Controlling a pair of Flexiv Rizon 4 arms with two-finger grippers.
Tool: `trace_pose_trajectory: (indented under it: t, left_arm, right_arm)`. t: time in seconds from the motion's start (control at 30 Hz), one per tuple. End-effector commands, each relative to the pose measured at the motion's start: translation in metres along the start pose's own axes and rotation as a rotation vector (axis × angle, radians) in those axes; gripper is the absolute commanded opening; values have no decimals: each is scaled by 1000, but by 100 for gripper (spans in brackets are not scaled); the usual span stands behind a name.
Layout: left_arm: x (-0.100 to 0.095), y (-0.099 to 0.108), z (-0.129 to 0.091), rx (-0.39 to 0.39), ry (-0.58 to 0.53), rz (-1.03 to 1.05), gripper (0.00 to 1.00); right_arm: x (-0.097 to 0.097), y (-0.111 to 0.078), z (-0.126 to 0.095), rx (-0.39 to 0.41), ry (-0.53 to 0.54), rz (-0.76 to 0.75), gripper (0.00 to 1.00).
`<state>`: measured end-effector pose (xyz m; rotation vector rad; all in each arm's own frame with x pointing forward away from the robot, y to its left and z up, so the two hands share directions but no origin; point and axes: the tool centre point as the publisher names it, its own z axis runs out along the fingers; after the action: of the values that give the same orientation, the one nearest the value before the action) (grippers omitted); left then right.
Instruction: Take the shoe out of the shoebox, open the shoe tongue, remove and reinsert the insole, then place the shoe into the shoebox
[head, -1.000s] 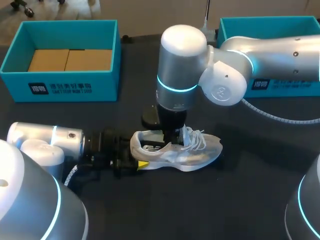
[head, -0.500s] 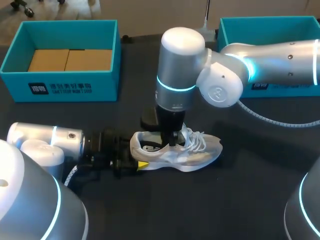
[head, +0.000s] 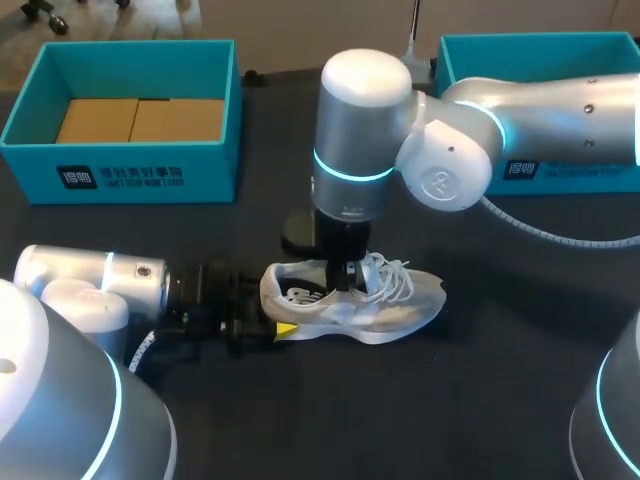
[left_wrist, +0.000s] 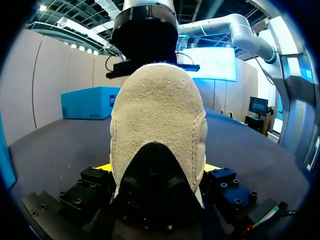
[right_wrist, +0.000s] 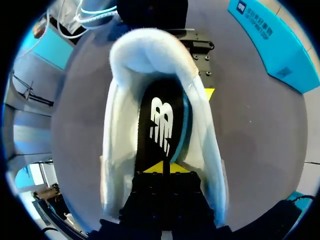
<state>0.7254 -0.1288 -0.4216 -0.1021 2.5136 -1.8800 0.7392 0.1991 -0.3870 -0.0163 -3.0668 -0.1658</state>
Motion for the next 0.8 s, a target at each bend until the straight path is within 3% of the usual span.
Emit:
trace_pose_trajectory:
  t: [0.03, 0.27, 0.8]
  left_arm:
    - [0, -1, 0, -3, 0, 0, 0]
    - [0, -1, 0, -3, 0, 0, 0]
    - [0, -1, 0, -3, 0, 0, 0]
  right_arm:
    - [9, -16, -31, -19, -46, 6, 0]
    - [2, -14, -45, -92, -56, 3, 0]
    - [-12, -17, -62, -154, 8, -48, 0]
